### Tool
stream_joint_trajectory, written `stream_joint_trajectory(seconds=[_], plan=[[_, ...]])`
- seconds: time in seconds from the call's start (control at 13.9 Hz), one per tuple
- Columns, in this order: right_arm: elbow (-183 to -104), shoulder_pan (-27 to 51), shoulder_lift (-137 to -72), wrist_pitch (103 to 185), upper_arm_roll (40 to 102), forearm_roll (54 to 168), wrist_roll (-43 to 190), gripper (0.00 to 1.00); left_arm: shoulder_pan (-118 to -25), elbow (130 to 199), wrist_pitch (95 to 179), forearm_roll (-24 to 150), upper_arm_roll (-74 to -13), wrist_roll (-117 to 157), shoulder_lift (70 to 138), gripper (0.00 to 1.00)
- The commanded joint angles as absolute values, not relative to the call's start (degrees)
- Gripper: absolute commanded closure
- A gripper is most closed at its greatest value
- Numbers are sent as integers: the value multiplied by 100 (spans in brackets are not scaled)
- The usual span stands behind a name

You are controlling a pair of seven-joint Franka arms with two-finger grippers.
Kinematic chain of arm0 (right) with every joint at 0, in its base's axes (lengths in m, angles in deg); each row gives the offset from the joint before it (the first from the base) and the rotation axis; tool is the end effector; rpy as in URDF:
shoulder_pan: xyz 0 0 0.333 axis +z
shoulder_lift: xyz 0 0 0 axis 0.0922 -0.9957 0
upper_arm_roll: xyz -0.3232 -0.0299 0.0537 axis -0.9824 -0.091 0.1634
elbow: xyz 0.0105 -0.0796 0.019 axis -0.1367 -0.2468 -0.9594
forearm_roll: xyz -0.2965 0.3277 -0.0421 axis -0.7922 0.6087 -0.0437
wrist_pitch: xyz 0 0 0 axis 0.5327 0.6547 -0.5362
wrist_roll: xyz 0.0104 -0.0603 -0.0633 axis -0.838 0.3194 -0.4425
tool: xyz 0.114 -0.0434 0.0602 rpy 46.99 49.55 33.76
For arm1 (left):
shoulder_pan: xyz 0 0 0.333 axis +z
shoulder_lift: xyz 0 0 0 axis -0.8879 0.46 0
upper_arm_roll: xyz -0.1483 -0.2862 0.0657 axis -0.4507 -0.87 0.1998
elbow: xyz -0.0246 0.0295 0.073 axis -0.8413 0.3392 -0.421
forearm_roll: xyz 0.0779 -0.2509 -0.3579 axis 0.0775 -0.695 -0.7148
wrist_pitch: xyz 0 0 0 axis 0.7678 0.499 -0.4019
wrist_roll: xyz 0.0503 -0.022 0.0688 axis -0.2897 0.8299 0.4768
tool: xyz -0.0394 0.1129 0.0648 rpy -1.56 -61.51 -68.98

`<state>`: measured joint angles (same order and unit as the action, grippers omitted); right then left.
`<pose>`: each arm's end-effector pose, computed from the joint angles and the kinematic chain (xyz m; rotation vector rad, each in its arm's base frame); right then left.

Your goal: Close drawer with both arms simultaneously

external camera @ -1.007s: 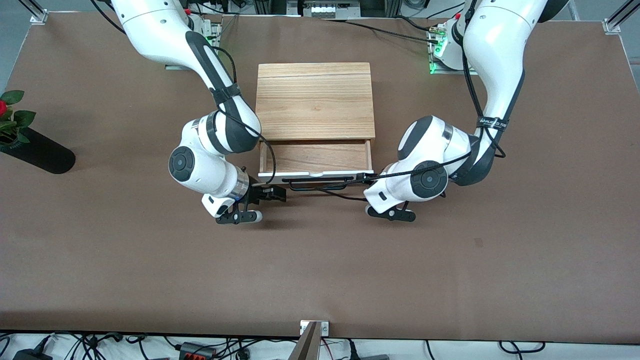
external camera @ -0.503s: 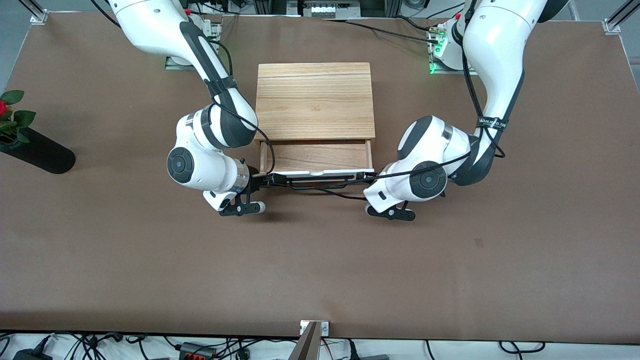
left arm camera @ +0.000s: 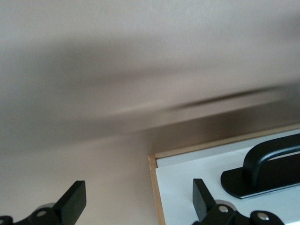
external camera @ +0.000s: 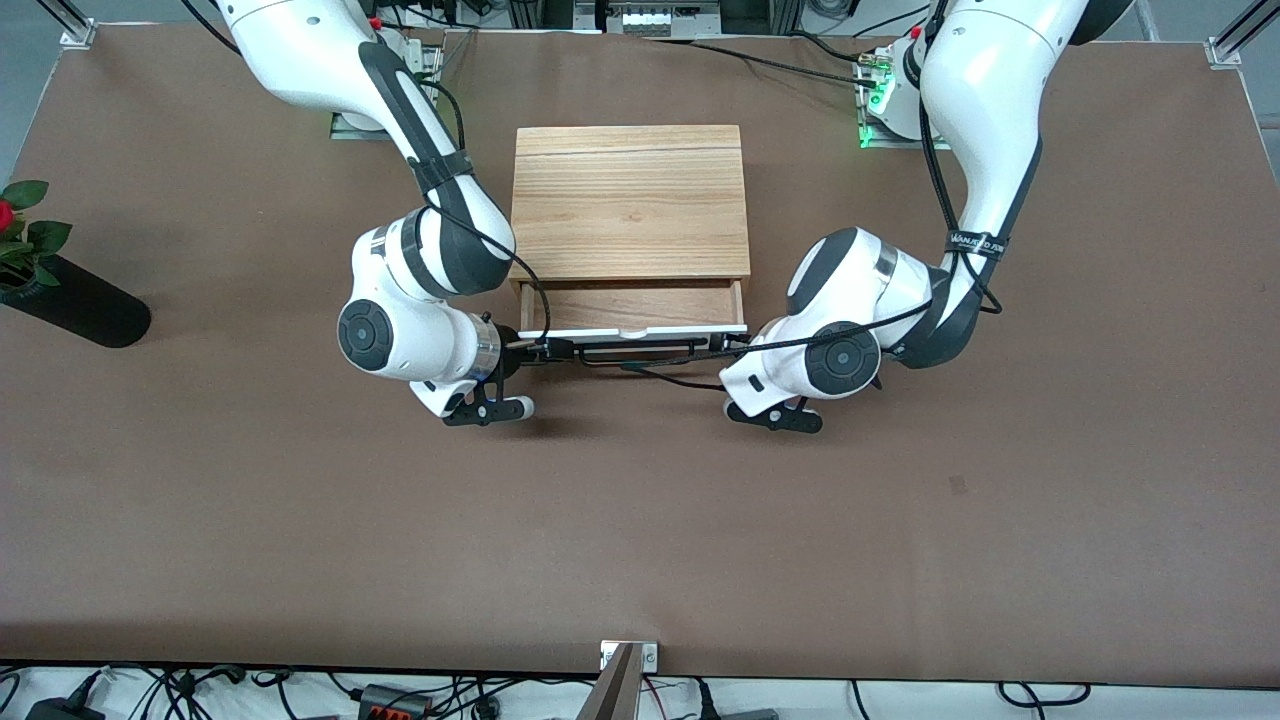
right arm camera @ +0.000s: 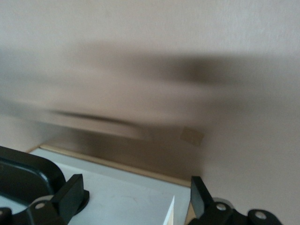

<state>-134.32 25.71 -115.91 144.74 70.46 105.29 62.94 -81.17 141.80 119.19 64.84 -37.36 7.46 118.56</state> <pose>0.6425 0.3557 0.2300 -2.7615 -0.0901 0.3546 0.6469 -0.3682 0.2609 2.9687 -0.2005 -0.5719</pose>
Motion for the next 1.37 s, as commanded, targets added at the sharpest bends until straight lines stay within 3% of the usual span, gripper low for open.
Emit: stream_joint_trajectory(seconds=[0.0,0.58,1.01,1.29], plan=[[-13580,2548,-11479,13766,7010,10608,6268,0,-8230,14260,11522,6410,-3749,843,11873,0],[-13580,2547,-11487,12507,6992,10556,6251,0,-8230,14260,11029,6296,-3749,843,11996,0],[-13545,2618,-11470,12489,6992,10503,5829,0,-8230,14251,10994,6252,-3749,835,11996,0],[-12966,2644,-11461,12480,6975,9145,5820,0,-8151,14111,11020,6181,-3740,826,11943,0]])
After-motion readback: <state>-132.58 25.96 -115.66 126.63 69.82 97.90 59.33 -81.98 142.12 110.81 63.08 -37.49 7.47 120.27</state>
